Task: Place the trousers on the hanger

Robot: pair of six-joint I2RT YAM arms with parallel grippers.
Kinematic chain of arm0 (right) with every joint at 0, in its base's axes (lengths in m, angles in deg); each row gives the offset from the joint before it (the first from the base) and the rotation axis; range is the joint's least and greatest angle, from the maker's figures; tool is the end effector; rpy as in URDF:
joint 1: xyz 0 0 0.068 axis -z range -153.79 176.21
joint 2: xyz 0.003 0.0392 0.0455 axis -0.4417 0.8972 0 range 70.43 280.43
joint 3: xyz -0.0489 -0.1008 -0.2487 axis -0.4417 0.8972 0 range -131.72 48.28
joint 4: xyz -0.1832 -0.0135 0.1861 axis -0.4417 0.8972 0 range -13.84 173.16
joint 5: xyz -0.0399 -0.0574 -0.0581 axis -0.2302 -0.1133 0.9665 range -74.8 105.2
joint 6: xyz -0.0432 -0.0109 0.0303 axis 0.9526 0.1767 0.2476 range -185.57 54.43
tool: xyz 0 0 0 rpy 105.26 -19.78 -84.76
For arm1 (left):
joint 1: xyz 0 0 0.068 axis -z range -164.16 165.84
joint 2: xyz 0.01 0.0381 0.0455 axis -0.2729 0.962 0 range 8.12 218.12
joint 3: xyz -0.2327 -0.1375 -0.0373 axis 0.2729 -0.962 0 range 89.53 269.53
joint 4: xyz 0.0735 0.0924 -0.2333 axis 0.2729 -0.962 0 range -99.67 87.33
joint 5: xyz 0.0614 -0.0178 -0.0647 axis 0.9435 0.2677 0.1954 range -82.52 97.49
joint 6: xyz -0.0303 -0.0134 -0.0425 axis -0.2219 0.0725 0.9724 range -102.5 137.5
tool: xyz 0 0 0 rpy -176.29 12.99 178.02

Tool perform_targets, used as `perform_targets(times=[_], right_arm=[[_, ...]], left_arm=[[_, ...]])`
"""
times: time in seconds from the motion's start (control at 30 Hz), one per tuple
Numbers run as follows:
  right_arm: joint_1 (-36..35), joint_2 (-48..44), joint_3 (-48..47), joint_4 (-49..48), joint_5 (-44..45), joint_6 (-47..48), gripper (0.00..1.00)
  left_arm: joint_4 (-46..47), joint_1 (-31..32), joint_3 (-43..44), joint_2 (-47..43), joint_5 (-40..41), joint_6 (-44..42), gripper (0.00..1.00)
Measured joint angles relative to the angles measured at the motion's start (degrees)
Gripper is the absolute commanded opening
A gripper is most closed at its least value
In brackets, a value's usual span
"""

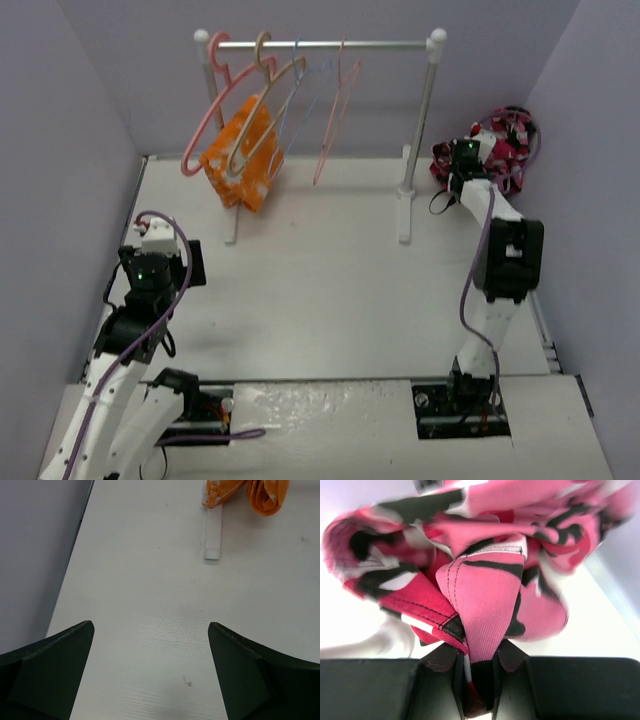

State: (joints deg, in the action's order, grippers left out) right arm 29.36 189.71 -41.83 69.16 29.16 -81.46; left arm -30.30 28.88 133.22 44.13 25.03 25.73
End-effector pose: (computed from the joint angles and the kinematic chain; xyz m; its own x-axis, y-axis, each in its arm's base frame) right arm 0.4916 -0.0357 0.2357 -0.2869 0.2818 -0.9156 0.3690 0.9145 0.1659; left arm 0.1415 -0.0217 0.3242 -0.3202 -0.0659 -0.9451 -0.1079 0.9936 -0.0328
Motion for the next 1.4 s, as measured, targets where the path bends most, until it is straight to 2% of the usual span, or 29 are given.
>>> perform_targets(times=[0.1,0.27,0.33,0.43,0.57,0.7,0.97,1.03,1.07,1.13,1.17,1.23,1.3,1.4], right_arm=[[-1.4,-14.1,3.7,4.9,3.8,0.1,0.00],[-10.6,-39.0,5.3,13.1,9.5,1.0,0.00],[-13.4,-47.5,5.4,16.4,7.3,1.1,0.00],[-13.7,-56.0,5.3,19.7,1.8,0.9,0.00],[-14.7,-60.7,5.3,23.1,-11.0,-0.6,0.00],[-23.2,-57.7,6.7,24.0,-19.1,-2.8,0.00],[-49.7,-40.8,8.8,18.4,-14.9,-5.7,0.00],[-54.3,-35.7,8.4,15.3,-13.6,-6.4,0.12],[-56.4,-32.9,8.0,14.0,-13.0,-6.6,0.26],[-59.6,-26.4,4.6,13.7,-12.8,-6.7,0.63],[-60.7,-23.1,2.2,13.7,-12.9,-6.6,0.70],[-62.3,-17.2,-2.8,14.2,-13.5,-6.1,0.79],[-63.0,-14.3,-4.9,14.6,-13.3,-5.4,0.83],[-62.1,-15.5,-3.1,15.8,-10.9,-4.5,0.84]], left_arm=[[-0.1,0.0,3.0,0.5,0.0,-0.2,0.97],[0.1,0.0,11.3,3.3,-0.2,-1.7,0.97],[0.3,0.0,14.7,4.3,-0.6,-2.1,0.97],[0.9,0.1,17.6,4.8,-1.3,-2.3,0.97],[1.0,1.0,19.3,4.7,-2.4,-2.3,0.97],[0.8,1.5,19.8,4.4,-3.7,-1.9,0.97],[-2.2,1.5,20.1,3.0,-4.6,-0.7,0.97],[-3.5,1.5,20.4,2.5,-4.4,-0.5,0.97],[-4.0,1.5,20.6,2.2,-4.1,-0.5,0.97],[-5.0,1.5,20.8,1.5,-3.3,-0.5,0.97],[-5.6,1.5,20.9,1.1,-2.9,-0.5,0.97],[-6.4,1.5,20.9,0.5,-2.3,-0.5,0.97],[-6.8,1.5,20.9,0.1,-2.1,-0.4,0.97],[-6.8,1.5,20.2,0.0,-2.6,-0.1,0.97]])
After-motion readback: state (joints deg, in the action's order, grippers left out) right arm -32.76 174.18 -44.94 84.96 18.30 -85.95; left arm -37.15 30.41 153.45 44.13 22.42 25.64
